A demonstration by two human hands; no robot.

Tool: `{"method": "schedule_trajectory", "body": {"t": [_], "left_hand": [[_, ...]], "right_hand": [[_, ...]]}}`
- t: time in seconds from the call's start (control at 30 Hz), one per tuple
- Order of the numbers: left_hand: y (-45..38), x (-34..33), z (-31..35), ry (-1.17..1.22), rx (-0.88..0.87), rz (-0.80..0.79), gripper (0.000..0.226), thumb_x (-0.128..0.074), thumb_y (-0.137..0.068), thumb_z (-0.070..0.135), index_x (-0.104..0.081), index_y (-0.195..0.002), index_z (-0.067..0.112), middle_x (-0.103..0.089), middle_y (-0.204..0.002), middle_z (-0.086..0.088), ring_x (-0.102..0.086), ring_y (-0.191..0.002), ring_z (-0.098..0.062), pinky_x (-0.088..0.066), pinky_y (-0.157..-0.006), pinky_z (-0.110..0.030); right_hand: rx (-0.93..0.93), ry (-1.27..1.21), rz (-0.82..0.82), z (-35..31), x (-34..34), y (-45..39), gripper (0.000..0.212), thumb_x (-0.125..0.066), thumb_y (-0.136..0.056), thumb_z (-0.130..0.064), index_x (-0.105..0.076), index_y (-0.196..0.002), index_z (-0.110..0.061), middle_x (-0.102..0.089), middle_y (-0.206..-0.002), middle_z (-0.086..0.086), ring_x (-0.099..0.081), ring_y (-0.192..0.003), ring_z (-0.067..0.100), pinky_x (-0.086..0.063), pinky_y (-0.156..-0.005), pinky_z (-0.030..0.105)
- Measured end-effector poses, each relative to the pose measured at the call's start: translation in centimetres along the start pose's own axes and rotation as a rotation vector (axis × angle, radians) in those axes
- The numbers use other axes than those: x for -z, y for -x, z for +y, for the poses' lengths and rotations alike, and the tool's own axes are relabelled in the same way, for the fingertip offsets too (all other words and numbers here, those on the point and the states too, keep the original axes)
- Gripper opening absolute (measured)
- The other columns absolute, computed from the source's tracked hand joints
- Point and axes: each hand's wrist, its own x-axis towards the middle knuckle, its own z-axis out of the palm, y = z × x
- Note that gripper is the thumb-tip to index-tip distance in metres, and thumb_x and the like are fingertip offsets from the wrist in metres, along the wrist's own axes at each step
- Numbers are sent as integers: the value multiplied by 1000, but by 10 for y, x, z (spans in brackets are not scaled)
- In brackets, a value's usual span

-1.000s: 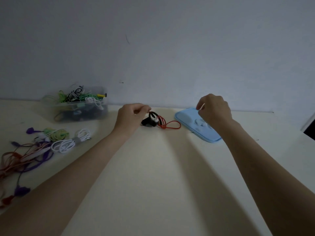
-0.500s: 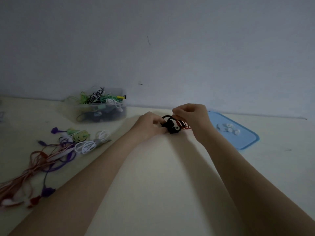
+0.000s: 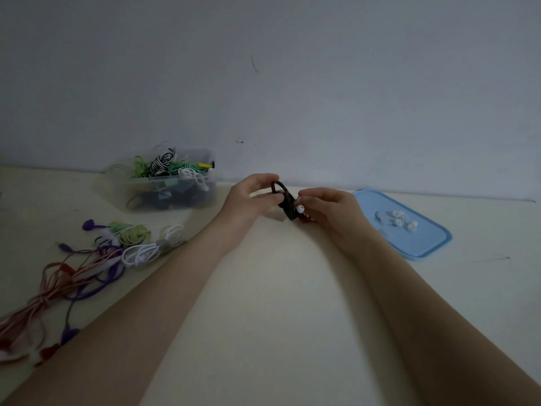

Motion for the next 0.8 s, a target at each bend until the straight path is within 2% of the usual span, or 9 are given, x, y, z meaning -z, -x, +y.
{"method": "schedule_trajectory", "body": {"t": [0.07, 0.13, 0.2, 0.3, 0.37, 0.47, 0.57, 0.63, 0.8], "left_hand": [[-1, 0, 3, 257, 86, 26, 27, -60, -84, -3, -58, -107, 11, -64, -97, -8, -64, -86, -11, -50, -81, -14], [-2, 2, 5, 417, 128, 37, 26, -56, -86, -6, -56, -109, 6, -65, -89, -11, -65, -83, -14, -53, -80, -16], [-2, 2, 6, 354, 114, 43, 27, -53, -86, -7, -56, -109, 7, -64, -88, -10, -64, -84, -15, -53, -78, -18], [-1, -2, 11, 192, 93, 60, 27, -55, -85, -2, -61, -102, 19, -64, -90, -3, -60, -91, -15, -43, -81, -23], [-1, -1, 13, 258, 134, 50, 27, -56, -85, 0, -62, -99, 22, -64, -93, -4, -60, -91, -16, -43, -82, -28], [-1, 6, 15, 494, 223, 19, 24, -53, -87, -5, -59, -101, 13, -65, -92, -11, -63, -87, -21, -53, -81, -34], [0, 9, 12, 567, 275, 36, 13, -50, -91, -2, -59, -95, 6, -64, -90, -15, -63, -84, -23, -58, -73, -31], [0, 7, 11, 565, 300, 57, 13, -48, -93, 0, -61, -89, 2, -63, -88, -15, -62, -83, -23, -58, -70, -27], [-2, 8, 12, 478, 317, 5, 7, -57, -86, -4, -64, -85, -2, -69, -77, -7, -64, -80, -16, -56, -69, -18]], "right_hand": [[-7, -65, -18, -1, 2, 0, 8, -61, -84, 3, -64, -85, -4, -68, -79, 12, -62, -71, 21, -53, -67, 28], [-4, -72, -28, 0, 2, -1, 9, -60, -84, 4, -64, -85, -4, -69, -74, 9, -63, -68, 19, -53, -67, 27], [6, -55, -25, 1, 1, -2, 9, -60, -84, 4, -64, -84, -4, -69, -73, 9, -64, -68, 19, -54, -73, 31], [24, -28, -6, 1, 0, -3, 10, -60, -84, 5, -64, -83, -4, -68, -75, 10, -63, -67, 19, -53, -76, 34], [29, -5, -1, 1, 0, -2, 10, -61, -83, 4, -64, -81, -5, -67, -77, 12, -62, -66, 19, -53, -73, 31], [44, 54, -7, 2, 0, -3, 9, -62, -83, 4, -65, -80, -5, -66, -79, 14, -62, -70, 22, -53, -76, 33], [83, 169, -2, 4, -3, -4, 11, -63, -83, 3, -66, -78, -6, -65, -78, 14, -61, -70, 21, -52, -81, 36], [113, 239, 1, 4, -4, -3, 13, -63, -83, 2, -67, -76, -9, -66, -79, 13, -60, -70, 21, -53, -80, 33], [169, 309, 10, 4, -5, -1, 15, -64, -81, 3, -66, -74, -10, -66, -74, 7, -58, -61, 11, -51, -65, 19]]}}
